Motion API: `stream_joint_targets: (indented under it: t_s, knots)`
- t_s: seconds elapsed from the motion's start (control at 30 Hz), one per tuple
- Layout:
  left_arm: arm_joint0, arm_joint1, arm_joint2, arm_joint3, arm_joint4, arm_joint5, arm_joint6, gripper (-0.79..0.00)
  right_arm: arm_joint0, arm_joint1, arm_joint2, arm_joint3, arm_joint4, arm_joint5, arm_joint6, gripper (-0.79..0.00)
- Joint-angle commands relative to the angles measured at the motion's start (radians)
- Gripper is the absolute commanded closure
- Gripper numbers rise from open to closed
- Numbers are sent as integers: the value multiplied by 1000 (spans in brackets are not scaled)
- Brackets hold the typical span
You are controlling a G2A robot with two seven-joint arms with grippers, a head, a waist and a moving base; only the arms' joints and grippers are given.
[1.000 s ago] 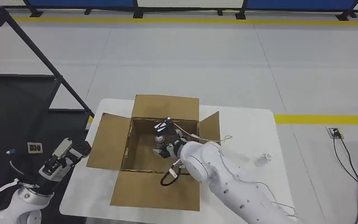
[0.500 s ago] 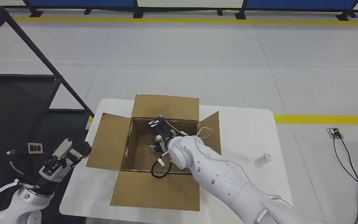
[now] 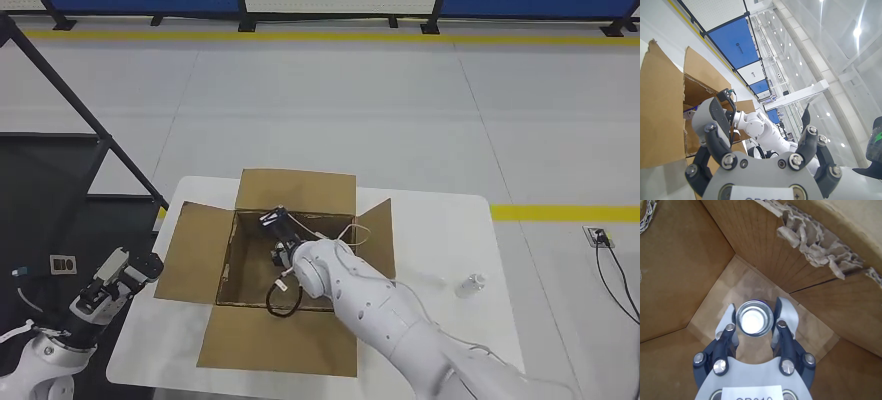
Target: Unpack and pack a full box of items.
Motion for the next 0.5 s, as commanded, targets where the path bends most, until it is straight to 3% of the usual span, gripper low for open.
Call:
stream_joint_targets:
  t_s: [0.0,0.27,0.47]
  knots:
    - [0,0,0,0,0,0,0,-785,3,-6,4,3,-1,-1,-2,0]
    - [0,0,0,0,0,0,0,-785,-22,8,35,-129,-34,7,52,0]
    - [0,0,0,0,0,0,0,-785,-110,77,107,-411,-149,58,139,0]
